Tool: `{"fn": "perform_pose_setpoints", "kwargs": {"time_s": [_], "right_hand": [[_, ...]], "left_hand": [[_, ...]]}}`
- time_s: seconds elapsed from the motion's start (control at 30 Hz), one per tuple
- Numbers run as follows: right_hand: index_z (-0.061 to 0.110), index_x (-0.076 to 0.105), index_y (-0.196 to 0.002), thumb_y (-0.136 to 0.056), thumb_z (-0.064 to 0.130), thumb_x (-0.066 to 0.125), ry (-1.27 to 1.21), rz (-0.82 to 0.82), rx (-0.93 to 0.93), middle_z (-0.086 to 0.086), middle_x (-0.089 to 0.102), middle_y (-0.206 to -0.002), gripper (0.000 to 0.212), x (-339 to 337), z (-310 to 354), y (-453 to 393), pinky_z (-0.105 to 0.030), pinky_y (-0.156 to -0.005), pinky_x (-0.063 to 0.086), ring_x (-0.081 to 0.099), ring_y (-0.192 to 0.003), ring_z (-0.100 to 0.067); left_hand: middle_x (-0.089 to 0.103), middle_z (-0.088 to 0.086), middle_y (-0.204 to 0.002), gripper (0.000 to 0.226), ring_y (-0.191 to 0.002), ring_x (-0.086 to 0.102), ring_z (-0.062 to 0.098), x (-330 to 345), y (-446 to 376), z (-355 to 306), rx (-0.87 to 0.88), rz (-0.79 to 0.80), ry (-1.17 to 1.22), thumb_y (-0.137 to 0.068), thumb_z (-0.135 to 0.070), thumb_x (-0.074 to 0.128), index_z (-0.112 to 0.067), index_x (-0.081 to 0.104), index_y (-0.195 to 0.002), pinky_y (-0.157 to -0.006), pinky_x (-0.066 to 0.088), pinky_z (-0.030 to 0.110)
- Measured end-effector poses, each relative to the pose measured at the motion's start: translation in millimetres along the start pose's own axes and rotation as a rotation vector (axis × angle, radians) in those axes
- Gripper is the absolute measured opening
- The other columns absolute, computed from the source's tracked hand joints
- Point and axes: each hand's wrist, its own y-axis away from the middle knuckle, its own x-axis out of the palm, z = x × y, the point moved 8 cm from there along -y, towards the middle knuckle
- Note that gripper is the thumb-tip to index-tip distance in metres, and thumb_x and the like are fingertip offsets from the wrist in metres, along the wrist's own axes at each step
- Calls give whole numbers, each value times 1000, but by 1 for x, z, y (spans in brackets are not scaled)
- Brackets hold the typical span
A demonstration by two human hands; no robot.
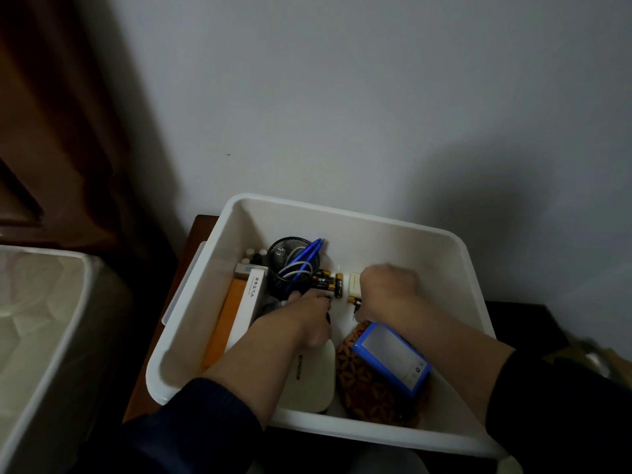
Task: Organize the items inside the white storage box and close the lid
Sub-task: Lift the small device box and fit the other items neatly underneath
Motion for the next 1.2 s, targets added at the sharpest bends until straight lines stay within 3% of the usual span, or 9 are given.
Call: {"fn": "perform_pose_setpoints", "kwargs": {"time_s": [0.1, 0.23, 0.33, 0.47, 0.9, 0.97, 1.07, 1.13, 1.2], "right_hand": [[25, 66, -103, -73, 36, 86, 13, 16, 1, 2, 55, -85, 38, 1, 6, -2, -28, -62, 44, 56, -78, -19], [21, 68, -104, -76, 29, 85, 0, 14, -19, -2, 60, -95, 33, 3, 11, -5, -30, -65, 45, 63, -88, -22], [22, 65, -95, -73, 38, 89, -31, 10, -54, 0, 58, -92, 37, 5, 12, -7, -30, -66, 48, 60, -84, -21], [25, 76, -108, -71, 51, 91, -95, 25, -162, 2, 71, -102, 48, 11, 17, -8, -32, -79, 59, 67, -92, -18], [27, 77, -102, -79, 52, 85, -56, -8, -323, 4, 72, -97, 34, 7, 26, -4, -30, -74, 57, 68, -89, -17], [27, 79, -97, -80, 51, 83, -182, -24, -313, 8, 74, -89, 30, 3, 17, -5, -29, -75, 58, 69, -83, -13], [27, 83, -94, -78, 50, 87, -605, -25, -237, 11, 76, -78, 28, -6, -8, -11, -24, -68, 57, 70, -72, -2], [26, 84, -89, -75, 50, 90, -934, 26, -149, 12, 73, -66, 29, -6, -27, -13, -17, -52, 47, 63, -53, 4], [23, 84, -92, -73, 45, 92, -1202, 167, -67, 7, 70, -64, 31, 2, -35, -11, -18, -46, 40, 54, -46, 0]], "left_hand": [[14, -2, -174, 65, -158, 13, 34, -1, 0, -1, -5, -2, -2, -101, -13, 53, -18, 35, -163, -128, 22, 53], [14, -2, -174, 65, -158, 12, 33, -1, 1, -2, -5, 1, -10, -101, -12, 52, -18, 34, -163, -128, 22, 52], [14, 0, -174, 64, -158, 12, 32, -3, 3, -3, -8, -1, -10, -102, -12, 51, -17, 34, -163, -128, 22, 51], [17, 4, -171, 66, -158, 12, 33, -4, 6, -4, -13, -2, -18, -102, -12, 51, -16, 31, -164, -128, 24, 52], [29, 10, -162, 58, -152, 24, 33, -10, 6, -6, 2, -48, -10, -101, -13, 54, -11, 41, -158, -125, 31, 50], [32, 11, -159, 55, -150, 28, 33, -14, 6, -8, 20, -82, 5, -101, -14, 55, -10, 44, -155, -123, 33, 48], [45, 11, -148, 47, -139, 43, 31, -18, 7, -11, 69, -131, 106, -102, -26, 61, -12, 52, -146, -116, 43, 49], [62, 3, -126, 36, -119, 60, 23, -21, 8, -17, 143, -167, 312, -102, -36, 64, -16, 63, -133, -101, 53, 41], [72, -2, -103, 24, -94, 69, 14, -28, 12, -23, 193, -209, 487, -104, -37, 65, -18, 71, -117, -86, 56, 32]]}}
